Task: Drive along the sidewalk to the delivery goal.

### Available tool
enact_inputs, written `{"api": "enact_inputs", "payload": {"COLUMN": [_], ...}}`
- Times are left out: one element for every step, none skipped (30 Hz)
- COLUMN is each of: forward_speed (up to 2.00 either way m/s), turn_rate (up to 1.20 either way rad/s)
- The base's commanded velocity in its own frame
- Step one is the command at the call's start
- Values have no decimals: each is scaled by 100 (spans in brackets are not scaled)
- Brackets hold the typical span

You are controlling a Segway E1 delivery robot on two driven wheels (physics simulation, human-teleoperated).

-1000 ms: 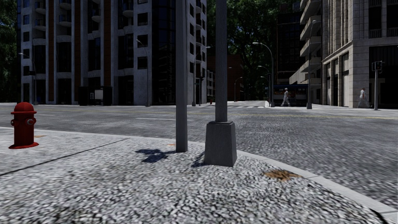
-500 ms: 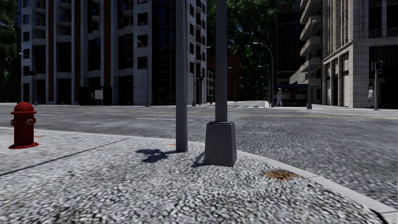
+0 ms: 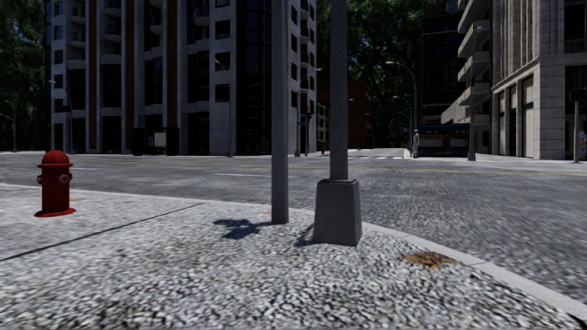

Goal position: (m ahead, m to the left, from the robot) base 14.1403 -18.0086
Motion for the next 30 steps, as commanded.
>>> {"api": "enact_inputs", "payload": {"forward_speed": [0,0,0,0,0,0,0,0,0,0,0,0,0,0,0,0,0,0,0,0,0,0,0,0,0,0,3,4,6,6], "turn_rate": [28,28,28,28,28,28,28,28,28,28,28,28,28,28,28,28,28,28,28,28,28,28,28,28,28,28,28,28,28,28]}}
